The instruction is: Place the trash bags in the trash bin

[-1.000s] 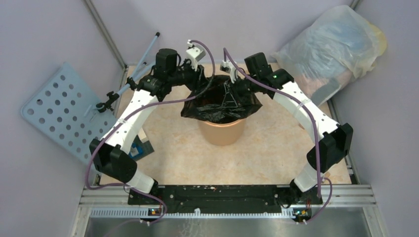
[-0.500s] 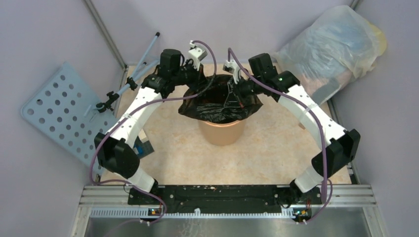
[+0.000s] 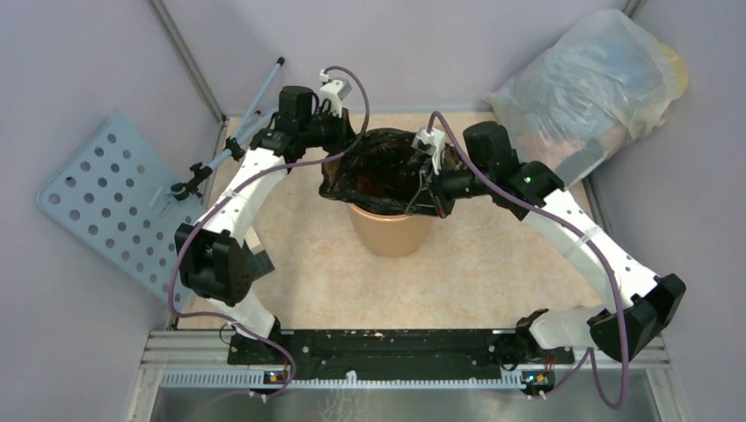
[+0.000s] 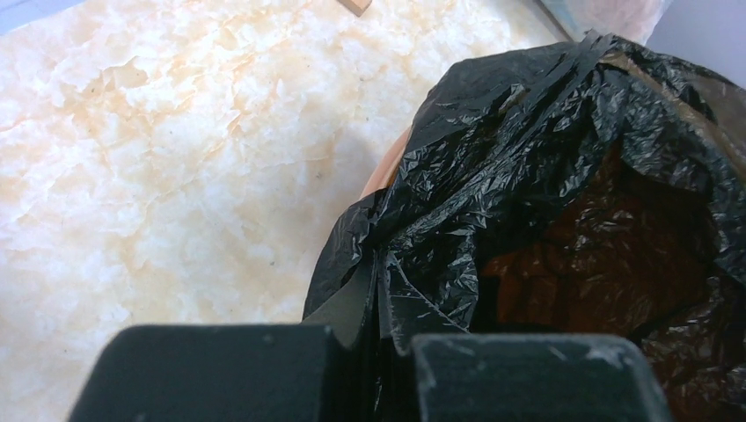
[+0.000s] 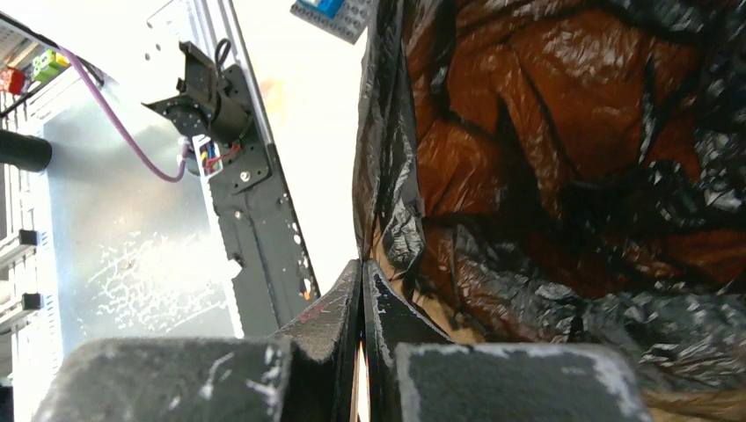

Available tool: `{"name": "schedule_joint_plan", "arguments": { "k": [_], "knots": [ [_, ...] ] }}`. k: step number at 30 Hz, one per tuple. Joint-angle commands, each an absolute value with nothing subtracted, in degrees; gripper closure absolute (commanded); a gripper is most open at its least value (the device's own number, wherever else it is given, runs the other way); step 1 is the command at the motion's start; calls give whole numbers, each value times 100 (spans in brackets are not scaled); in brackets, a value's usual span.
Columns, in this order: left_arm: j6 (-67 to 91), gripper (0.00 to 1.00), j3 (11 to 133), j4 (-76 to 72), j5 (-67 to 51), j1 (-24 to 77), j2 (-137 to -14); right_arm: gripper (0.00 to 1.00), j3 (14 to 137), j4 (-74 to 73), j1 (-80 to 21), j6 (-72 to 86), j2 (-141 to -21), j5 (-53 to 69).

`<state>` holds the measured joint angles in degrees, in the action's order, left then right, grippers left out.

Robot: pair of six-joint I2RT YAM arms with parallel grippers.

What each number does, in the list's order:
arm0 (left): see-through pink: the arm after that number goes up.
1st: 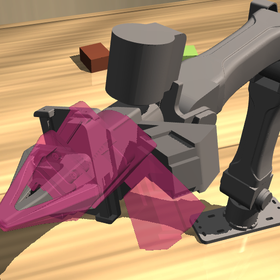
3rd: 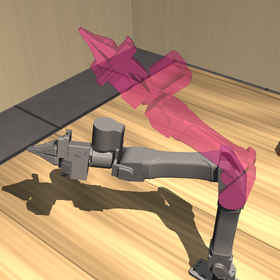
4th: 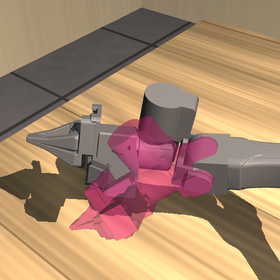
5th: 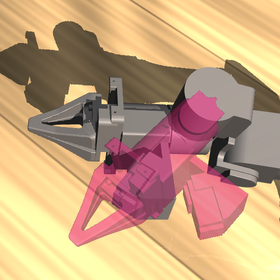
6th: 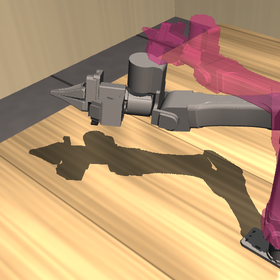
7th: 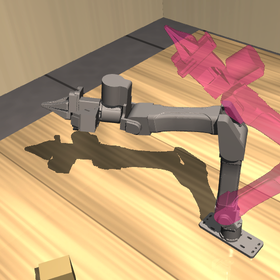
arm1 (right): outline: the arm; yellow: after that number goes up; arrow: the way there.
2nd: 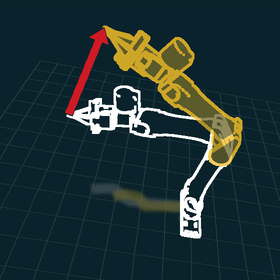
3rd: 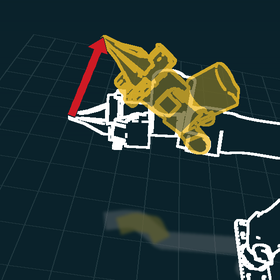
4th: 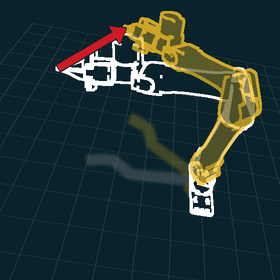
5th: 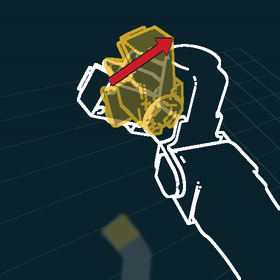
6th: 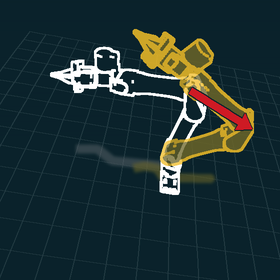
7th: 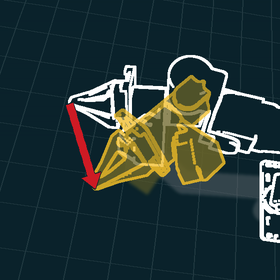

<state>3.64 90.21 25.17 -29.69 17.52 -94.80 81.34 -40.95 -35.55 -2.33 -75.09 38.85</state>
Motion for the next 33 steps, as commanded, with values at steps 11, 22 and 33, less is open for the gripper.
{"name": "schedule_joint_plan", "arguments": {
  "k": [11,22,33],
  "knots": [
    [938,100,8878,1661,-3556,1547,-9477,99,7437,-3639,-3612,123,-6718,3584],
    [956,100,8860,1643,-3564,1530,-9329,100,7905,-3124,-3612,430,-6762,3003],
    [998,100,8718,1824,-3455,1521,-9031,100,7478,-3199,-3612,589,-6307,3420]
  ]
}}
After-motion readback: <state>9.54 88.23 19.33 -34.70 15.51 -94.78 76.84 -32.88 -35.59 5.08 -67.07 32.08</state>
